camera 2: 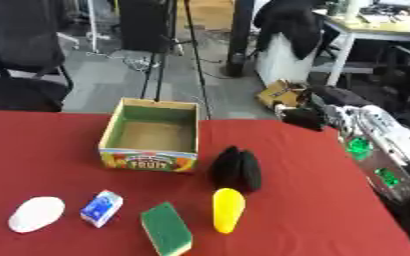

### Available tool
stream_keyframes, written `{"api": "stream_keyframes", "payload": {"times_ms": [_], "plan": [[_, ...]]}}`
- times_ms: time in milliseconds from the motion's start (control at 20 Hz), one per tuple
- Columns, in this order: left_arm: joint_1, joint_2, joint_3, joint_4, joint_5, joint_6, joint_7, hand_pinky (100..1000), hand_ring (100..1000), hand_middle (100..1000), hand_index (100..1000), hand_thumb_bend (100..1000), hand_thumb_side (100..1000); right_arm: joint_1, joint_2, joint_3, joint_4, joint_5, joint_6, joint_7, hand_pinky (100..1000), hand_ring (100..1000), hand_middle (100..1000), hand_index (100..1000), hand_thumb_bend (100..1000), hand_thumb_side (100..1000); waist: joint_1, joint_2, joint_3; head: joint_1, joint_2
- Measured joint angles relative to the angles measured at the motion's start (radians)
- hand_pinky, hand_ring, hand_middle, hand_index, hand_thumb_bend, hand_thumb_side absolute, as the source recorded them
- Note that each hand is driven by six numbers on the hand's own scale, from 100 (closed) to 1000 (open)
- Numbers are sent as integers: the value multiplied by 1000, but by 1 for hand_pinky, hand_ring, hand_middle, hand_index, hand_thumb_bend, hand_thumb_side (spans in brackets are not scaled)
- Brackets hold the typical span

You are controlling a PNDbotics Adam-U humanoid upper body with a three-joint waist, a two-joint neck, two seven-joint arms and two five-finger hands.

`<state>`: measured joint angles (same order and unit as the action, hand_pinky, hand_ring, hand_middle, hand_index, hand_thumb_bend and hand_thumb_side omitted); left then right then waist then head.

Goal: Pick up objects on the table and place them in the box.

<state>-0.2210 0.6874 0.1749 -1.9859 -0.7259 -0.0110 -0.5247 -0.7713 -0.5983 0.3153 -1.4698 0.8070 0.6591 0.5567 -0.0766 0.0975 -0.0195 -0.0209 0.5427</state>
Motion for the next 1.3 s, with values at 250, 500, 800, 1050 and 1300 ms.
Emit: {"api": "stream_keyframes", "payload": {"times_ms": [250, 500, 800, 1050, 1300], "plan": [[-4, 0, 0, 0, 4, 4, -5, 986, 1000, 974, 1000, 163, 1000, -3, 68, 7, 66, -65, 31, -31, 845, 988, 989, 1000, 361, 1000, -5, -5, 0, -2, 0], [-6, 0, 0, 0, 4, 4, -11, 985, 1000, 968, 1000, 155, 1000, 0, 131, 11, 116, -62, 85, -92, 828, 955, 846, 988, 322, 1000, -11, -8, -4, -4, 0], [-5, 7, 0, 0, 0, 10, -18, 983, 1000, 962, 1000, 148, 1000, 16, 251, 12, 166, -81, 163, -190, 842, 975, 897, 1000, 403, 1000, -43, -26, -33, 14, 0], [-5, 17, 0, 0, -4, 16, -25, 982, 1000, 958, 1000, 139, 1000, 24, 333, 12, 230, -109, 191, -273, 858, 993, 909, 1000, 447, 983, -58, -35, -50, 28, 7], [8, 26, 1, 0, -12, 22, -31, 981, 1000, 947, 1000, 133, 1000, 32, 410, 5, 304, -95, 195, -364, 869, 998, 911, 1000, 431, 1000, -71, -42, -65, 56, 26]]}}
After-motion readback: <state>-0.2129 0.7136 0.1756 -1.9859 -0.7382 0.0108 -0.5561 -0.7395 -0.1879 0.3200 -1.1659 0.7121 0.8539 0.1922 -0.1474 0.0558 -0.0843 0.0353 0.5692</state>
